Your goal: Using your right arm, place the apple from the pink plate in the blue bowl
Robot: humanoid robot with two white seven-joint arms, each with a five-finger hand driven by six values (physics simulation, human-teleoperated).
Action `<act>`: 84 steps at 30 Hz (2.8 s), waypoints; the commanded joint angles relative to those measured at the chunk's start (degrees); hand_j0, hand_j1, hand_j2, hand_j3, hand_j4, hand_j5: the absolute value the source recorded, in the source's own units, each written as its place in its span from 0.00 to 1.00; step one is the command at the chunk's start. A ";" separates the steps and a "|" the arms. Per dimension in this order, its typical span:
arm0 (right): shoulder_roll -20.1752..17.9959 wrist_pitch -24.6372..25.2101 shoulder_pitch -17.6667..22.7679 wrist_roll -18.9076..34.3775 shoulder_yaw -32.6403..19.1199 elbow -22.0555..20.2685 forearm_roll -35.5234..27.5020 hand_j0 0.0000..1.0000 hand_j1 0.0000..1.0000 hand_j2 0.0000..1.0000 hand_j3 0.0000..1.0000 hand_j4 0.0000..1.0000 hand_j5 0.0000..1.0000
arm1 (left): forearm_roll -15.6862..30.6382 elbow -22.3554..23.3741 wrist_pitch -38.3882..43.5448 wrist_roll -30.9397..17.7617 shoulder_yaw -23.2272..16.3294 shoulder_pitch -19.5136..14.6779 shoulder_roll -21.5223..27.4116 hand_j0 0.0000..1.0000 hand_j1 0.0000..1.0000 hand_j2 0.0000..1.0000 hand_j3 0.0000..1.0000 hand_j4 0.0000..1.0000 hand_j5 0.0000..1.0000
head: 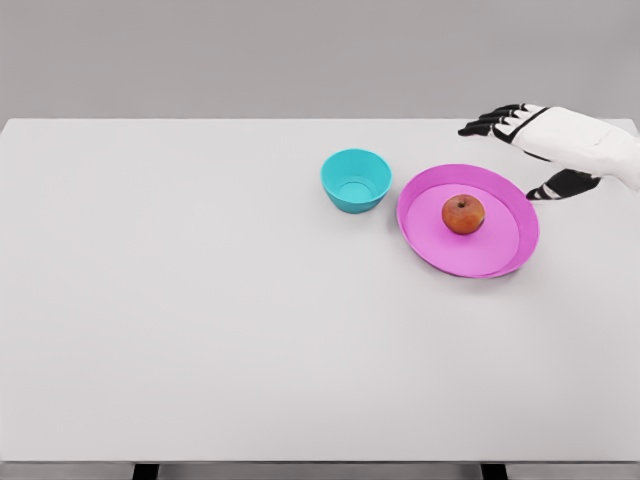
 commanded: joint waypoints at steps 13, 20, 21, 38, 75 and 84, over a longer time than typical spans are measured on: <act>4.73 5.90 -7.03 1.72 14.18 11.84 6.10 1.00 1.00 1.00 1.00 1.00 1.00 | -0.01 0.00 0.00 -0.01 0.00 0.00 0.00 1.00 1.00 1.00 1.00 1.00 1.00; 6.23 13.37 -7.03 1.72 16.64 9.64 11.03 1.00 1.00 1.00 1.00 1.00 1.00 | -0.01 0.00 0.00 -0.01 0.00 0.00 0.00 1.00 1.00 1.00 1.00 1.00 1.00; 6.32 13.46 -7.12 1.72 16.73 9.64 11.03 1.00 1.00 1.00 1.00 1.00 1.00 | -0.01 0.00 0.00 -0.01 0.00 0.00 0.00 1.00 1.00 1.00 1.00 1.00 1.00; 8.43 13.46 -6.95 1.72 18.84 12.81 11.82 0.96 0.96 0.96 0.96 0.96 0.96 | -0.01 0.00 0.00 -0.01 0.00 0.00 0.00 1.00 1.00 1.00 1.00 1.00 1.00; 13.52 13.37 -14.33 1.72 20.60 14.65 11.91 0.52 0.52 0.52 0.52 0.52 0.52 | -0.01 0.00 0.00 -0.01 -0.08 0.00 0.00 1.00 1.00 1.00 1.00 1.00 1.00; 18.53 13.54 -16.09 1.72 20.33 15.36 12.79 0.48 0.48 0.48 0.48 0.48 0.48 | -0.01 0.00 0.00 -0.01 0.00 0.00 0.00 1.00 1.00 1.00 1.00 1.00 1.00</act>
